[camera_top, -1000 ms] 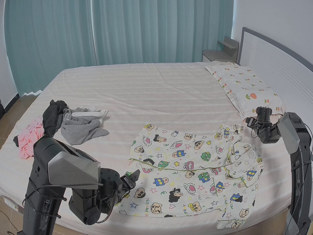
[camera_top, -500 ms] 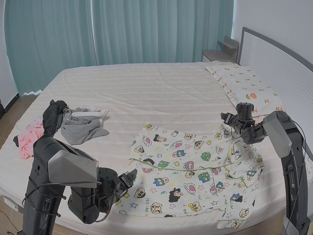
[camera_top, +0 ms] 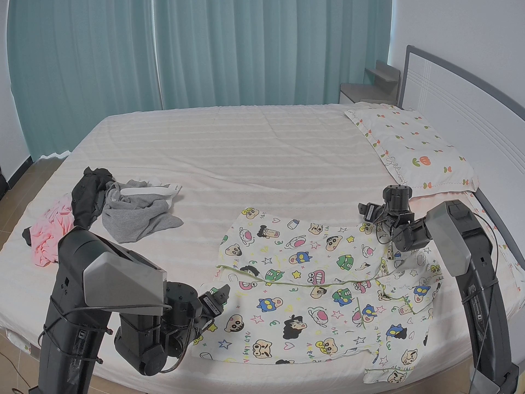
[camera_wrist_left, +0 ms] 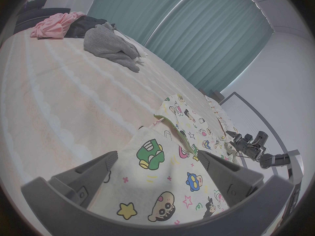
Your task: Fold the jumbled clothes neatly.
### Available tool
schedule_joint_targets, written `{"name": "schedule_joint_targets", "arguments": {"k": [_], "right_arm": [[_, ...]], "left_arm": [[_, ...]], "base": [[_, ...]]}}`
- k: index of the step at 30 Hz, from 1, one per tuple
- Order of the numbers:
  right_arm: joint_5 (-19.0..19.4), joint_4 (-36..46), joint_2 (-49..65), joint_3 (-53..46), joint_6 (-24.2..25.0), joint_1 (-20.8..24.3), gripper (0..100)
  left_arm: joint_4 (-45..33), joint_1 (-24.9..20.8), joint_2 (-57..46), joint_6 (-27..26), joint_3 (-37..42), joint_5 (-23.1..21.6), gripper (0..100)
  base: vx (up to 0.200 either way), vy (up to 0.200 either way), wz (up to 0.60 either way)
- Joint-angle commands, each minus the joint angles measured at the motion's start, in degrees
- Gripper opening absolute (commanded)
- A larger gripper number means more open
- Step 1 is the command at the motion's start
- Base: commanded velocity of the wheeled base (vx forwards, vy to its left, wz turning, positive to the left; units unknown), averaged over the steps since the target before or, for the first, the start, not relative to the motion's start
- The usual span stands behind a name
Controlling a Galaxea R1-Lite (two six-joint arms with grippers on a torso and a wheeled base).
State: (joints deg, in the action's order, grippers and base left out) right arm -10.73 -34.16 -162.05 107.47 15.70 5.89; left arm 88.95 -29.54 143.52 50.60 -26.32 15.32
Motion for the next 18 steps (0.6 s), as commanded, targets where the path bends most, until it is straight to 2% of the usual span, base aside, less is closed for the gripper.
{"name": "schedule_joint_targets", "arguments": {"k": [1, 5, 6, 11, 18], "right_arm": [[-0.7, 0.32, -2.57, 2.83, -0.85, 0.62, 100], [-1.23, 0.58, -3.18, 3.36, -2.34, 0.44, 100], [-1.23, 0.58, -3.36, 3.36, -2.78, 0.44, 0], [-1.66, 1.64, -4.42, 3.45, -4.98, 0.35, 0], [-2.72, 1.02, -4.24, 5.12, -4.72, 0.09, 0]], "left_arm": [[0.96, 0.01, 0.36, 0.02, -0.22, 0.15, 100], [0.96, 0.01, 0.36, 0.02, -0.22, 0.06, 100], [0.96, 0.01, 0.36, 0.02, -0.22, 0.06, 100], [1.05, 0.01, 0.36, -0.07, -0.22, 0.06, 100], [0.96, -0.08, 0.36, -0.07, -0.22, 0.06, 100]], "base": [[0.0, 0.0, 0.0], [0.0, 0.0, 0.0], [0.0, 0.0, 0.0], [0.0, 0.0, 0.0], [0.0, 0.0, 0.0]]}}
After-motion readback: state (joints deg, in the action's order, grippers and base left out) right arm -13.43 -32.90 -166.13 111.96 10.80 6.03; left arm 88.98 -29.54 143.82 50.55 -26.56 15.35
